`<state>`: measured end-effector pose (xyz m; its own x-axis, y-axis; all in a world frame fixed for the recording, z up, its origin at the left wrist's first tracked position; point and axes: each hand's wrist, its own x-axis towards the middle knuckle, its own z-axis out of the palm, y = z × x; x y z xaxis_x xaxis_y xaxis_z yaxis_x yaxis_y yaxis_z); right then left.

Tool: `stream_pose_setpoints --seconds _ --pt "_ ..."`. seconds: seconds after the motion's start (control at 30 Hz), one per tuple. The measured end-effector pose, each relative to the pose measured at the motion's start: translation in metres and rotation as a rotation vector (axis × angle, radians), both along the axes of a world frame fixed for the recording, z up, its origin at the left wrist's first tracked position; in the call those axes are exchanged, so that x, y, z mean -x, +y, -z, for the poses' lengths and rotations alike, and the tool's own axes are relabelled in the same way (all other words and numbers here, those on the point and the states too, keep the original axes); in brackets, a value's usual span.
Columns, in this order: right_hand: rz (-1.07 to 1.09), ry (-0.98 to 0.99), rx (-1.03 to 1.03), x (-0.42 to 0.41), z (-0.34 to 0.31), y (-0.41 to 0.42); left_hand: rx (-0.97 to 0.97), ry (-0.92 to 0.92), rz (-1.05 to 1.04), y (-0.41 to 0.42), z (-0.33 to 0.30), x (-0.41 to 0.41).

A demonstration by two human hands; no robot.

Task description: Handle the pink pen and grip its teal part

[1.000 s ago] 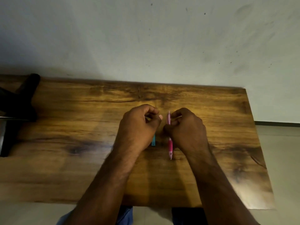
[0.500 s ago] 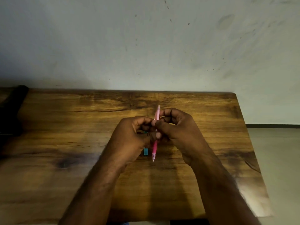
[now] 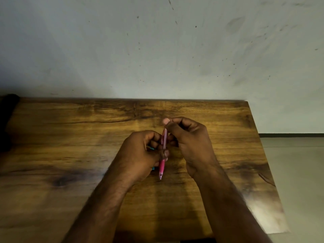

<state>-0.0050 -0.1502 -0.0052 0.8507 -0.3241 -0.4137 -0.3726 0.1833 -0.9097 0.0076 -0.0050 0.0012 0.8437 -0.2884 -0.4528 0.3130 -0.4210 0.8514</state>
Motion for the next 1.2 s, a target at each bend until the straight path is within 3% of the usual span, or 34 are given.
stream_pose_setpoints --seconds 0.8,0.87,1.07,1.2 --pt "0.039 0.014 -0.134 -0.009 0.013 0.001 -0.068 0.075 -0.007 -0.004 -0.004 0.003" --pt "0.080 0.009 -0.031 -0.009 0.014 -0.003 -0.074 0.055 -0.037 -0.005 -0.003 0.003" --pt "-0.057 0.066 0.737 -0.001 0.023 -0.011 -0.098 -0.023 -0.103 -0.003 0.000 0.000" --pt "-0.124 0.103 0.936 0.001 0.022 -0.005 -0.122 -0.055 -0.091 -0.002 0.002 0.000"
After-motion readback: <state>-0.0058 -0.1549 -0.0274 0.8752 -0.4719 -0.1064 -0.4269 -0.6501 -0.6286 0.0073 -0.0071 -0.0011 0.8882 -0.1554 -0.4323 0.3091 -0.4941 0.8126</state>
